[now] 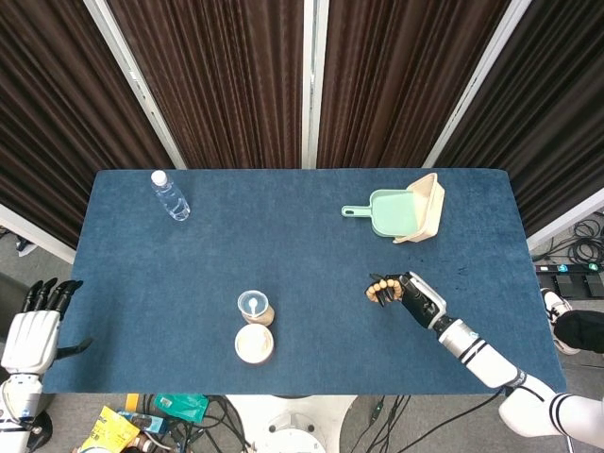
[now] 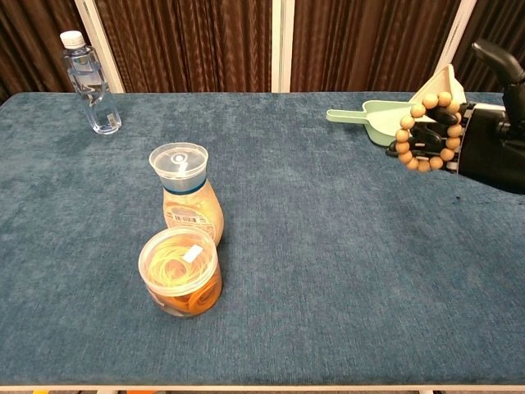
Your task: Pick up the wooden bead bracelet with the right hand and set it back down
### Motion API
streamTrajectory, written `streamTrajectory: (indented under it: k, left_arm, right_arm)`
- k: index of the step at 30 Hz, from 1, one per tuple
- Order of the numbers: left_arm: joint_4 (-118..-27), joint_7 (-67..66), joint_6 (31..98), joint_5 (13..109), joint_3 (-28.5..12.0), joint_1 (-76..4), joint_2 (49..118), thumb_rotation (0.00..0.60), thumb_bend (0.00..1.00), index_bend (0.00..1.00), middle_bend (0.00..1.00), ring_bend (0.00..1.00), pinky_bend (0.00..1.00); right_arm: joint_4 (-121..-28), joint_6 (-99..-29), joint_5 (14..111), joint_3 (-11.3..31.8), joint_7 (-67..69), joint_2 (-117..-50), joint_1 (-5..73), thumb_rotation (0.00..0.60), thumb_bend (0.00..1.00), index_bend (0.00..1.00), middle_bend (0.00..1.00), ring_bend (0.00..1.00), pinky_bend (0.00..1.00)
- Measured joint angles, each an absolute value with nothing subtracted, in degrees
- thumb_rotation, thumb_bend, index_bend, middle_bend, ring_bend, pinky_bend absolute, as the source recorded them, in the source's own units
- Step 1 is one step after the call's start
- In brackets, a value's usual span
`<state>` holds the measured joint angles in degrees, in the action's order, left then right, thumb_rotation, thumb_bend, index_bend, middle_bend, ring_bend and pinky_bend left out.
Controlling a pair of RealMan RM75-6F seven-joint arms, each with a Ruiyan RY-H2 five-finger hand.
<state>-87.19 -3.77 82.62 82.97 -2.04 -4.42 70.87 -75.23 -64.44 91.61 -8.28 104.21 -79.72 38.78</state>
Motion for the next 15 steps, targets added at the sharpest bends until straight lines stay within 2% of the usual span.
streamTrajectory:
  k: [2,4,5,7,9,10,12,15]
  left_arm:
    - [-86.99,-3.42,82.7,82.9,-1.99,-4.3,70.92,0.6,0.02,0.14,0.13,0.05,0.0]
    - [-86.87,-3.26,82.58,82.75,-1.97,-4.29,70.98,0.6,0.02,0.14,0.13,0.04,0.0]
    - [-86.83,-3.22,82.42,82.65,-1.97,-4.32,71.02,0.6,0.02,0.14,0.13,0.04,0.0]
    - [-86.62,-3.06,82.27,82.66,-1.91,-4.37,71.08,0.6,0.02,0.14,0.13,0.04,0.0]
    - [-86.32,-2.82,82.15,82.8,-1.91,-4.53,71.24,0.6,0.02,0.14,0.13,0.04,0.0]
    - [-86.17,-2.72,82.15,82.88,-1.9,-4.56,71.3,0.6,0.02,0.14,0.13,0.04,0.0]
    - [-85.78,-2.42,82.13,83.01,-1.88,-4.63,71.44,0.6,0.02,0.14,0.13,0.04,0.0]
    - [-85.62,-2.28,81.98,83.0,-1.9,-4.75,71.52,0.6,0.02,0.14,0.13,0.04,0.0]
  right_arm:
    - [-75.5,-64.16,91.83,-8.1,104.1,-79.7,38.85,0.182,0.0,0.79,0.67,0.36,0.0]
    - [-75.46,-64.1,92.58,-8.14,106.79,-79.67,39.05,0.181,0.0,0.75,0.62,0.31,0.0]
    - [-75.33,-64.18,93.03,-8.21,108.8,-79.67,39.16,0.181,0.0,0.69,0.6,0.28,0.0]
    - [-74.67,-64.81,94.38,-8.47,115.5,-79.78,39.41,0.181,0.0,0.47,0.53,0.2,0.0]
    - [-73.61,-65.92,95.82,-8.77,123.32,-80.05,39.61,0.18,0.0,0.29,0.43,0.12,0.0]
    - [-72.68,-66.81,96.79,-8.97,129.14,-80.3,39.71,0.179,0.0,0.24,0.39,0.09,0.0]
    - [-71.25,-68.1,98.01,-9.25,137.88,-80.73,39.82,0.179,0.0,0.2,0.35,0.07,0.0]
    - [-68.68,-70.63,100.07,-9.75,149.55,-81.55,40.0,0.179,0.0,0.18,0.35,0.06,0.0]
